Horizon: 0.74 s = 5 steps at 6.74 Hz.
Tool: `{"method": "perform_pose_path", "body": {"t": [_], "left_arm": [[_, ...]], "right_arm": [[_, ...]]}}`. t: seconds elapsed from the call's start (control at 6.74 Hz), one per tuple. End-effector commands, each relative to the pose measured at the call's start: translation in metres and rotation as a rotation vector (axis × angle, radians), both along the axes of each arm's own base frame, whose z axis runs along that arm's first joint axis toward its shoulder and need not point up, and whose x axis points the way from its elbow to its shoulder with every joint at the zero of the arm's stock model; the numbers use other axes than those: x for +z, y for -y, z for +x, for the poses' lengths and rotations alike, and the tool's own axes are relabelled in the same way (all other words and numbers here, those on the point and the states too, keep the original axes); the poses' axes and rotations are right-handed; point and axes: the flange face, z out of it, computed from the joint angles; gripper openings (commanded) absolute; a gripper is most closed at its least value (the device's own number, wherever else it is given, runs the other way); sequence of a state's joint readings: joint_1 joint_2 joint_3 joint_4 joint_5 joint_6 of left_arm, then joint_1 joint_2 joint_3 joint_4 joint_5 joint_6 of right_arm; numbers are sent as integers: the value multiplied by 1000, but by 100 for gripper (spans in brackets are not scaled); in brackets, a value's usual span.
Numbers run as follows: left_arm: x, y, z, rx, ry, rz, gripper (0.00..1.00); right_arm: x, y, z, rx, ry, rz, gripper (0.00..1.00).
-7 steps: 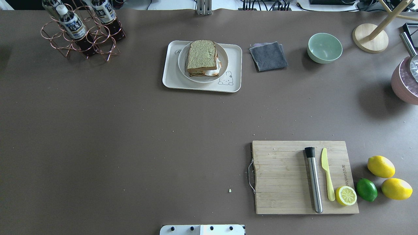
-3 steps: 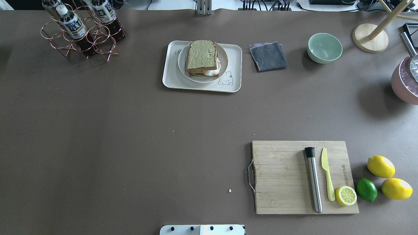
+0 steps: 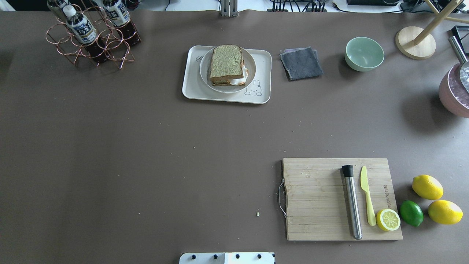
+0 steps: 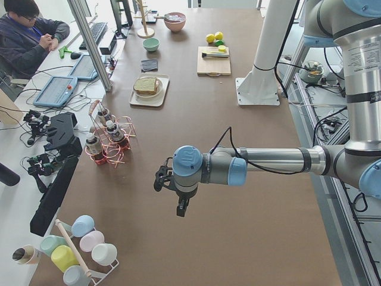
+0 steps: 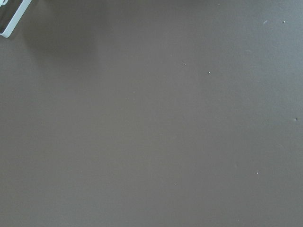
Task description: Make sandwich and place on tray
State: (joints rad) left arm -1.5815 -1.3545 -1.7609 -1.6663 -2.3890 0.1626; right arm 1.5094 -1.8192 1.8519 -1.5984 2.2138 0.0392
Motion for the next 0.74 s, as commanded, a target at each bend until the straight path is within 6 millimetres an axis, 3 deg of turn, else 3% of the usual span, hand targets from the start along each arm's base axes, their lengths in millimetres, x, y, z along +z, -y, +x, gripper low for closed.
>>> {"method": "perform_pose_path", "body": {"t": [0.0, 0.59], "left_arm": [[7, -2, 0, 0, 0, -11, 97], [14, -4, 0, 1, 0, -24, 97]], "right_arm": [[2, 0, 0, 2, 4, -7, 100], [0, 1, -1, 0, 10, -4, 100]]}}
